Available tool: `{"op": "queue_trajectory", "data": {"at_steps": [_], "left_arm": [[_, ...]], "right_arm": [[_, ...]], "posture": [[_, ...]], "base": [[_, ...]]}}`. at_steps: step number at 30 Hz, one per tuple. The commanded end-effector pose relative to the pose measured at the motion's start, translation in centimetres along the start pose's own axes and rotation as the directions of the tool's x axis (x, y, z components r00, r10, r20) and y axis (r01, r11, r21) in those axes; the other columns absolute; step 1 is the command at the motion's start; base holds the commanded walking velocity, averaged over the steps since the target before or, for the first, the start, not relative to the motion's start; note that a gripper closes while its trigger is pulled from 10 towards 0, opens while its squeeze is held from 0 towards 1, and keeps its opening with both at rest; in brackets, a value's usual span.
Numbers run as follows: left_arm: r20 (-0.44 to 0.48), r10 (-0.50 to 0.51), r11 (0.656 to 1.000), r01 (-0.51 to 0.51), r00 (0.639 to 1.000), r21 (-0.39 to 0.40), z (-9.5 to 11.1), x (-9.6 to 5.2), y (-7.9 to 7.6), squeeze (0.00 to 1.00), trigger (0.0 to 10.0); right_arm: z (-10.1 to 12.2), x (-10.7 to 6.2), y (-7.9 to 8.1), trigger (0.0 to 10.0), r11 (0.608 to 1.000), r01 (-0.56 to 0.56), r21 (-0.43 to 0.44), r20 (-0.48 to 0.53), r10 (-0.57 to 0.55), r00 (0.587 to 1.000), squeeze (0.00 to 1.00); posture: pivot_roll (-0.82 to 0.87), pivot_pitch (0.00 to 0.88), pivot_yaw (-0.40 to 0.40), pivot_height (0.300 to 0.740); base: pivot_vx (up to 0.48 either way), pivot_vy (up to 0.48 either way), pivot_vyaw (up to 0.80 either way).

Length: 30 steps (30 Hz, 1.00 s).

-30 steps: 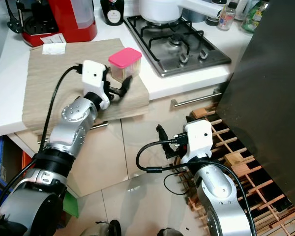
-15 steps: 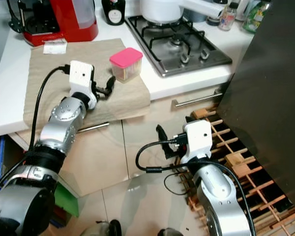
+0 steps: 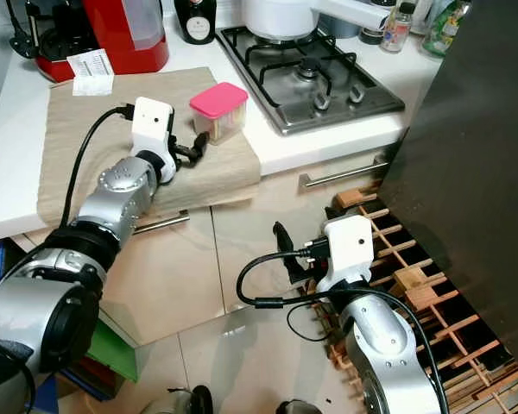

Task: Restocking fridge

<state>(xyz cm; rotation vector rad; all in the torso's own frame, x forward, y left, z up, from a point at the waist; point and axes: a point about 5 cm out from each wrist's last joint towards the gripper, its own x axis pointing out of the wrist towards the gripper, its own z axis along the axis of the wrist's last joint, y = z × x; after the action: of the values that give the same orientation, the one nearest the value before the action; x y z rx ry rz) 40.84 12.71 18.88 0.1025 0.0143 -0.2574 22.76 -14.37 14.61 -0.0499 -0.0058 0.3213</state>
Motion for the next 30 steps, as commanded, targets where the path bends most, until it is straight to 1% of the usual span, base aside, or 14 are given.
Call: {"op": "queue_trajectory", "data": {"at_steps": [1,8,11,15,18,19,20,21,22,23,24,26,28,30], "left_arm": [[0.012,0.007,1.0,-0.007,1.0,-0.004,0.6,0.2,0.2,0.0,10.0],[0.042,-0.055,0.997,0.057,0.998,-0.049,1.3,0.6,-0.6,0.0,10.0],[0.046,-0.07,0.996,0.072,0.996,-0.046,1.4,0.6,-0.7,0.0,10.0],[0.048,-0.024,1.0,0.024,0.999,-0.013,1.0,0.2,0.5,0.0,10.0],[0.115,0.055,0.997,-0.061,0.992,0.042,1.0,-1.3,3.7,0.0,10.0],[0.115,0.055,0.997,-0.061,0.992,0.042,1.0,-1.3,3.7,0.0,10.0],[0.17,0.104,0.993,-0.112,0.98,0.04,1.4,-2.9,5.7,0.0,10.0],[0.17,0.104,0.993,-0.112,0.98,0.04,1.4,-2.9,5.7,0.0,10.0],[0.193,0.114,0.992,-0.123,0.975,0.035,1.6,-3.8,6.0,0.0,10.0],[0.235,0.128,0.991,-0.134,0.964,0.009,1.7,-5.8,5.5,0.0,10.0],[0.243,0.135,0.991,-0.136,0.961,-0.013,1.5,-6.7,4.9,0.0,10.0],[0.246,0.139,0.99,-0.136,0.959,-0.028,1.4,-7.2,4.6,0.0,10.0],[0.29,0.175,0.984,-0.16,0.941,-0.073,1.2,-9.2,3.0,0.0,10.0],[0.336,0.186,0.982,-0.17,0.923,-0.077,1.5,-10.2,2.0,0.0,10.0]], "right_arm": [[0.3,-0.3,0.0,10.0,1.0,-0.004,0.004,0.01,0.004,1.0,0.0],[0.4,-0.8,-0.1,10.0,1.0,0.004,0.002,0.001,-0.004,1.0,0.0],[0.4,-0.9,-0.1,10.0,1.0,0.005,0.0,-0.002,-0.005,1.0,0.0],[0.4,-1.0,-0.1,10.0,1.0,0.011,-0.004,-0.002,-0.011,1.0,0.0],[0.4,-1.1,-0.3,10.0,1.0,0.022,-0.001,0.0,-0.022,1.0,0.0],[0.4,-1.1,-0.3,10.0,1.0,0.022,-0.001,0.0,-0.022,1.0,0.0],[0.2,-1.1,-0.3,10.0,1.0,0.019,0.005,-0.002,-0.019,1.0,0.0],[0.2,-1.1,-0.3,10.0,1.0,0.019,0.005,-0.002,-0.019,1.0,0.0],[0.1,-1.0,-0.2,10.0,1.0,0.013,0.009,-0.003,-0.013,1.0,0.0],[0.0,-0.5,0.0,10.0,1.0,-0.003,0.015,0.003,0.003,1.0,0.0],[0.0,-0.2,0.0,10.0,1.0,-0.011,0.017,0.009,0.01,1.0,0.0],[0.0,0.0,0.1,10.0,1.0,-0.015,0.018,0.013,0.014,1.0,0.0],[0.5,1.1,-0.1,10.0,1.0,-0.008,0.017,0.052,0.008,0.999,0.0],[1.3,2.1,-0.6,10.0,0.999,0.027,0.018,0.099,-0.028,0.995,0.0]], "posture": [[-0.22,0.129,0.043,0.74],[-0.24,0.137,0.044,0.74],[-0.24,0.136,0.048,0.74],[-0.24,0.126,0.061,0.74],[-0.22,0.108,0.06,0.74],[-0.22,0.108,0.06,0.74],[-0.19,0.093,0.053,0.74],[-0.19,0.093,0.053,0.74],[-0.18,0.089,0.051,0.74],[-0.15,0.073,0.045,0.74],[-0.13,0.063,0.04,0.74],[-0.13,0.063,0.04,0.74],[-0.08,0.029,0.015,0.74],[-0.06,0.01,0.001,0.74]], "base": [[0.0,0.0,0.0],[0.0,0.0,0.0],[0.0,0.0,0.0],[0.0,0.0,0.0],[0.0,0.0,0.0],[0.0,0.0,0.0],[0.0,0.0,0.0],[0.0,0.0,0.0],[0.0,0.0,0.0],[0.0,0.0,0.0],[0.0,0.0,0.0],[0.0,0.0,0.0],[0.0,0.0,0.0],[0.0,0.0,0.0]]}}
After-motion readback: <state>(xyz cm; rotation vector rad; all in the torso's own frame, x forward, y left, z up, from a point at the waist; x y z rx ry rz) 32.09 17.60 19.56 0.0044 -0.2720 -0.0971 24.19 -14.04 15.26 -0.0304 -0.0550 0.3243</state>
